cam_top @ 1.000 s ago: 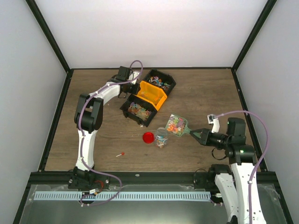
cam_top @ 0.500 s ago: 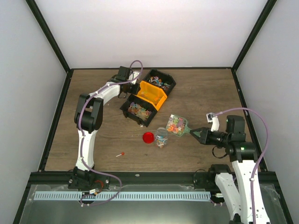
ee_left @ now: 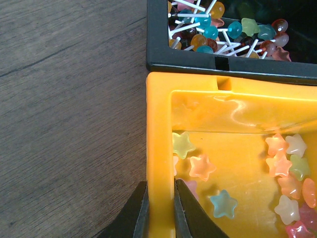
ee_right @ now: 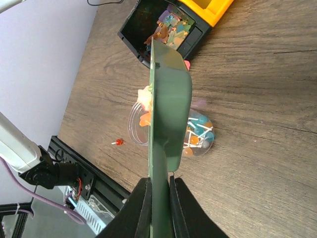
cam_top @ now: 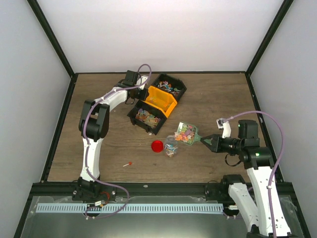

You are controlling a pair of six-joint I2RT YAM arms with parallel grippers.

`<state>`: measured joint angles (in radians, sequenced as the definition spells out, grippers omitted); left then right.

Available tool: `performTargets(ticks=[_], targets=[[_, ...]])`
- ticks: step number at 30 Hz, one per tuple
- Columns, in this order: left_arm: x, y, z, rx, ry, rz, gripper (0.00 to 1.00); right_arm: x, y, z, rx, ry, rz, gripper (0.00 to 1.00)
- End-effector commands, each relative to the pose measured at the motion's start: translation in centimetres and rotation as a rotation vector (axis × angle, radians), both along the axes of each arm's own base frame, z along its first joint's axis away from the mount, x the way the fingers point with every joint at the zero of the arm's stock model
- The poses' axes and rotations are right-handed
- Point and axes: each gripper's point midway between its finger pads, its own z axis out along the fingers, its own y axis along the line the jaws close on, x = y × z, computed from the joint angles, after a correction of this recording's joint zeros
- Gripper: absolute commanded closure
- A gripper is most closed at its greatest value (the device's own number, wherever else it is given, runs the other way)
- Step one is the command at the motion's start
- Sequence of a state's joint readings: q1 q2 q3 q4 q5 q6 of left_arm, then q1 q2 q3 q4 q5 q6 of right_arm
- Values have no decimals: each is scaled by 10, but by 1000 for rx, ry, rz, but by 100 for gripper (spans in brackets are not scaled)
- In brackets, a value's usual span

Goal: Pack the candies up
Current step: Place the fake candies in the packing bottle.

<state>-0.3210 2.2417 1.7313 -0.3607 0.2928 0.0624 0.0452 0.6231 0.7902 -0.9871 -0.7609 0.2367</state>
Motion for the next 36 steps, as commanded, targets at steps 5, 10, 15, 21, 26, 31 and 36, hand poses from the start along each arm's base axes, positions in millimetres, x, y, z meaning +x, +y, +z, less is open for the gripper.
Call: performTargets(ticks=[5,10,15,21,26,31,36], targets=[[-20,6,-54,55,128,-5,96,-4,4,20,-3,-58,39,99],[-21,5,-55,52,131,-5,96,-5,4,19,-7,-50,42,99],[-20,7,-56,54,131,-3,96,-5,4,19,-17,-50,42,99],[-21,6,-58,53,132,-3,96,-4,4,20,-35,-42,50,99],[-22,6,-58,48,133,-5,96,-4,5,18,-50,-32,58,99],[-22,7,-58,55,130,-5,96,-5,8,16,-62,-18,77,99],[-22,8,-60,55,131,-4,96,-3,7,15,-77,-15,72,99]])
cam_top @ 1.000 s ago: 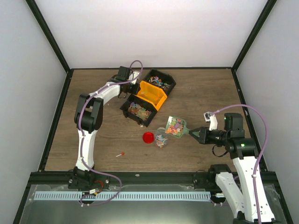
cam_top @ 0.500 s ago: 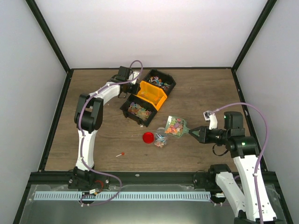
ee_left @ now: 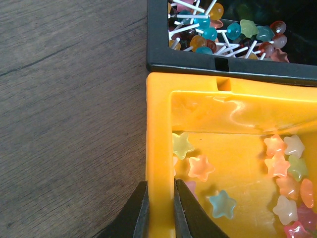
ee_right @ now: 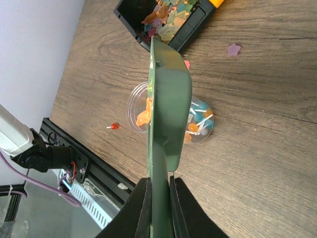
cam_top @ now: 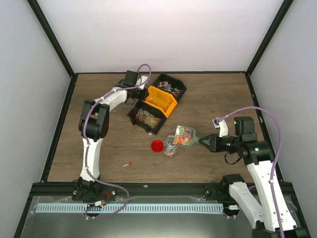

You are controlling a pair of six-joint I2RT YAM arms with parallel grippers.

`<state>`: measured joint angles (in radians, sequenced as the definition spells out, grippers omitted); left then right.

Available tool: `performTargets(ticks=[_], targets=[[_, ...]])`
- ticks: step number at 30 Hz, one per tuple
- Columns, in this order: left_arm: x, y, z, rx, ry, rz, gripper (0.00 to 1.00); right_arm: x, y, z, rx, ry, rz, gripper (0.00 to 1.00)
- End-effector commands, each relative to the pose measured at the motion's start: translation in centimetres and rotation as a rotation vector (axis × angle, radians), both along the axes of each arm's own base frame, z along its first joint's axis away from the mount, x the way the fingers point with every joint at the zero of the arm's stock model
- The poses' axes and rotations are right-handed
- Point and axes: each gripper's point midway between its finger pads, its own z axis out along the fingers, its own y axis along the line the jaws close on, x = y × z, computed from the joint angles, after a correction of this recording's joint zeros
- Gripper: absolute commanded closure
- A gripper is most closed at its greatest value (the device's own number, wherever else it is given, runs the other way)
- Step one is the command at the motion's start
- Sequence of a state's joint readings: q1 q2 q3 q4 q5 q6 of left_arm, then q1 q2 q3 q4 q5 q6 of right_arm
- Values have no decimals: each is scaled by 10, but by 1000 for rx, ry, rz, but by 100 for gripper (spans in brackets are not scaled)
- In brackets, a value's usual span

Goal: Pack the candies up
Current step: Place the fake candies in the packing bottle.

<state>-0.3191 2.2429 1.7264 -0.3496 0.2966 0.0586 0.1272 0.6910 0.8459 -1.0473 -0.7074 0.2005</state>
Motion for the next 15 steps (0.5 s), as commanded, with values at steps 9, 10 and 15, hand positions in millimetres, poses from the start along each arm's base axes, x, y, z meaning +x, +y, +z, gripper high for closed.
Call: performTargets(ticks=[9,10,15], targets=[[-23,8,-61,57,135,-7,96,5,-2,25,-28,-69,-4,99],[-23,8,-61,59,136,-6,96,5,-2,25,-29,-68,-5,99],[-23,9,-62,56,135,-6,96,6,-2,30,-35,-69,-4,99]])
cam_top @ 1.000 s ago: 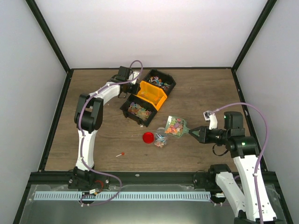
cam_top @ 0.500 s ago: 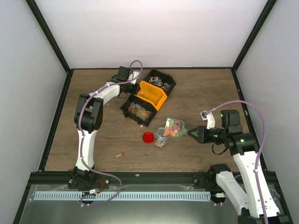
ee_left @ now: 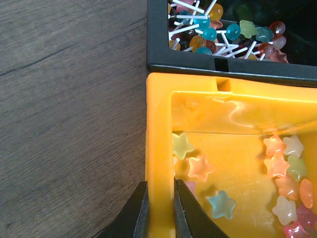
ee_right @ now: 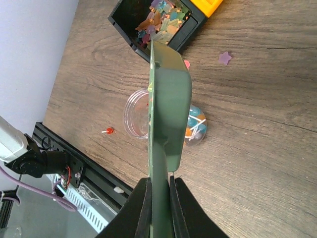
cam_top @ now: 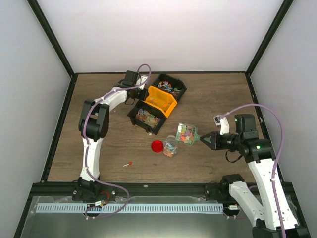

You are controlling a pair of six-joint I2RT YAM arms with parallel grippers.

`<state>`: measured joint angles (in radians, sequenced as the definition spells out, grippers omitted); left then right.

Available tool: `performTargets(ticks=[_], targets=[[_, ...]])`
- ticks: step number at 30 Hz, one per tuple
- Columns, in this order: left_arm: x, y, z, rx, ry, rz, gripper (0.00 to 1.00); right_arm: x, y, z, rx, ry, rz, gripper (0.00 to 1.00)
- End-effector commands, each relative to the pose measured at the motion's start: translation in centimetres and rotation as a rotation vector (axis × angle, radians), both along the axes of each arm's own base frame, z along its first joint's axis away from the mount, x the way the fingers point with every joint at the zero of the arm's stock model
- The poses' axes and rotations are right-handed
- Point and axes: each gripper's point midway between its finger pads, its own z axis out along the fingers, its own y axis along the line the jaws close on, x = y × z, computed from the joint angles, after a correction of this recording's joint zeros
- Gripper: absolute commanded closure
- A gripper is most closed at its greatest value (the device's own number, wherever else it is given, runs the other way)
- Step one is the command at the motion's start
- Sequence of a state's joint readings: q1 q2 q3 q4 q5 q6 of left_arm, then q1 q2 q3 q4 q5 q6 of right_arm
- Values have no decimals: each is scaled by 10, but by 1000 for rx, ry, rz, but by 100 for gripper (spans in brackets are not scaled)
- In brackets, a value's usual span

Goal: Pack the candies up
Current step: Place the fake candies in the packing bottle.

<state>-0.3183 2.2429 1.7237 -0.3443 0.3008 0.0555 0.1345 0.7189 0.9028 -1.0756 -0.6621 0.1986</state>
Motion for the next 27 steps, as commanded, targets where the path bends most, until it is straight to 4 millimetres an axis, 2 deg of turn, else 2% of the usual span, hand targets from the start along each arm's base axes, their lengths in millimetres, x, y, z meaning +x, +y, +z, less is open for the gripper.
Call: performTargets(ticks=[1,13,23,27], targets=[[-23,9,-61,60,134,-6,96,2,2,22,-1,-62,18,99],[-23,12,-62,63,133,-3,96,4,5,18,-32,-36,27,99],[-23,15,-65,62,138,2,96,3,22,15,-69,-15,56,99],[-23,15,-65,60,137,1,96,7,21,13,-90,-20,42,99]])
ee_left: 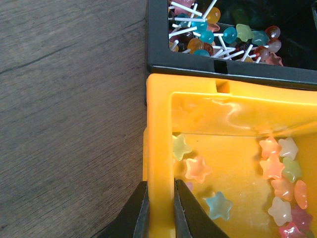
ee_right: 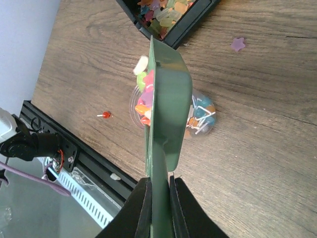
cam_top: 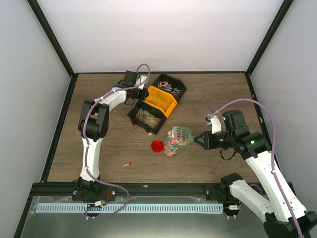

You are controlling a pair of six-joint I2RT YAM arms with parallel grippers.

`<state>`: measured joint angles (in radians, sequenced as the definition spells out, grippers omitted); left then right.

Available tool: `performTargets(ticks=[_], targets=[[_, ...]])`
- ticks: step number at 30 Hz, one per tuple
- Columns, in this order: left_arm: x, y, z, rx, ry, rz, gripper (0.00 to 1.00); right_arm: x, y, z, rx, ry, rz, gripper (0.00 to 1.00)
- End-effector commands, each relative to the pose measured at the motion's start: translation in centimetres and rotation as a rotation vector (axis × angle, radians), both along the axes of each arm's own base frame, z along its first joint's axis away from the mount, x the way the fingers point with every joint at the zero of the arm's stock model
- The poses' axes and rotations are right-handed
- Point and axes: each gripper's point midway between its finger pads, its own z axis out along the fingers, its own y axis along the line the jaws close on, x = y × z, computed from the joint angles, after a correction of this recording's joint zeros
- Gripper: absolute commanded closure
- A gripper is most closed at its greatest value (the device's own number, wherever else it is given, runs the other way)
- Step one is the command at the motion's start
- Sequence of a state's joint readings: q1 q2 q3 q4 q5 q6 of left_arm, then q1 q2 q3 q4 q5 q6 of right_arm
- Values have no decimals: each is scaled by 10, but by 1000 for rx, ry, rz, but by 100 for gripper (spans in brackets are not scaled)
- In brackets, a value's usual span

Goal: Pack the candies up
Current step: Place the fake candies in the packing bottle.

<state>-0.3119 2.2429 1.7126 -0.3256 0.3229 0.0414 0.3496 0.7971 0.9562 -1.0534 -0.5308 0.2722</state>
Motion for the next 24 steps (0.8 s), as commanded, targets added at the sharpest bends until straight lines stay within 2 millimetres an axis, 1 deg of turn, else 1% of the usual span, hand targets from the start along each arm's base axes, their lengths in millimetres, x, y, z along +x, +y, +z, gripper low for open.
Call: performTargets(ticks=[1,5,8,12,20,24], targets=[[-24,15,-65,86,134,-4,96,10,-3,16,-16,-58,-45,99],[-24,15,-65,84,136,-3,96,15,-5,18,-37,-71,-56,99],[-24,15,-64,81,134,-5,96,17,-6,16,-43,-69,-63,99],[-24,16,-65,82,136,-4,96,18,-5,18,-34,-74,-63,99],[-23,15,-63,77,133,-4,96,17,-4,38,-23,-105,-54,99],[-23,15,-63,76,133,-2,96,16,-6,43,-39,-109,-47,99]])
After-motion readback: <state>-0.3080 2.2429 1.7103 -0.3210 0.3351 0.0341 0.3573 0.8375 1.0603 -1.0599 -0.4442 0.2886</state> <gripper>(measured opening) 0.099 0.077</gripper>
